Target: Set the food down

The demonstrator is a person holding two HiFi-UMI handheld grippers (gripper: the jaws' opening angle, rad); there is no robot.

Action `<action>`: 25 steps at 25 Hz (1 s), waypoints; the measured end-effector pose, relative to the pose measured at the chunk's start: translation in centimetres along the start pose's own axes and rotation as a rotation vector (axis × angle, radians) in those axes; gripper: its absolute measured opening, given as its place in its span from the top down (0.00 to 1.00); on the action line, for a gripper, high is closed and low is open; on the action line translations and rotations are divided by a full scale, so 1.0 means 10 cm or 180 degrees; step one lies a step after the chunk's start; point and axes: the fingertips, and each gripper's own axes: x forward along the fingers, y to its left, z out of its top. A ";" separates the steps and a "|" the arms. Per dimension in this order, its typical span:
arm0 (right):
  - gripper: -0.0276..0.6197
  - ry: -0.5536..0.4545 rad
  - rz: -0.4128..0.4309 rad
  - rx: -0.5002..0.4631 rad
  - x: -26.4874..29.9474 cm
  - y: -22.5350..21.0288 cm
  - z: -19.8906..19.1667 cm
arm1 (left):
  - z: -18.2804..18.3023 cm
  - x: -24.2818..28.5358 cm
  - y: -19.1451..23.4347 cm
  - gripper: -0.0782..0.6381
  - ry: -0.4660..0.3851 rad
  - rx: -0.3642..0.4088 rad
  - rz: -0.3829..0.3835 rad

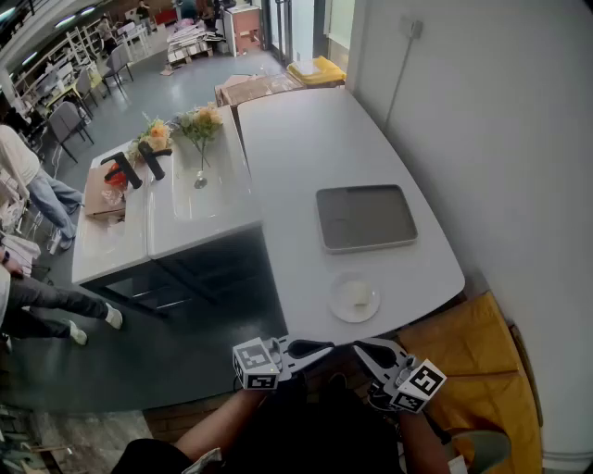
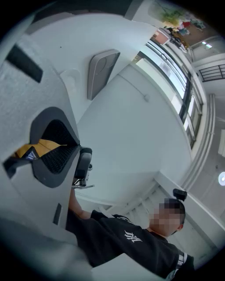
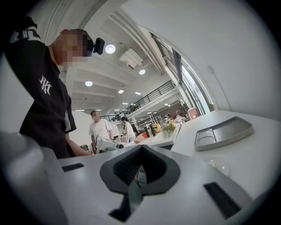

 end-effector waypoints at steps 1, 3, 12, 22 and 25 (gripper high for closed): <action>0.95 -0.0002 -0.0001 -0.0006 0.01 0.01 0.00 | 0.00 -0.01 0.00 0.88 0.0014 0.0022 0.0009; 0.95 0.0001 -0.0008 -0.0019 0.03 0.02 0.00 | 0.00 -0.03 0.01 0.88 0.0042 0.0063 0.0027; 0.95 0.0010 -0.0096 0.0023 0.10 0.04 0.00 | -0.02 -0.14 0.09 0.88 0.0197 0.0219 0.0105; 0.82 0.0267 -0.0208 0.0405 0.09 -0.29 -0.05 | -0.21 -0.24 0.50 0.75 0.0468 -0.0026 0.0485; 0.73 0.0370 -0.0239 0.0539 0.01 -0.53 -0.05 | -0.29 -0.17 0.64 0.66 0.0609 -0.0250 0.0652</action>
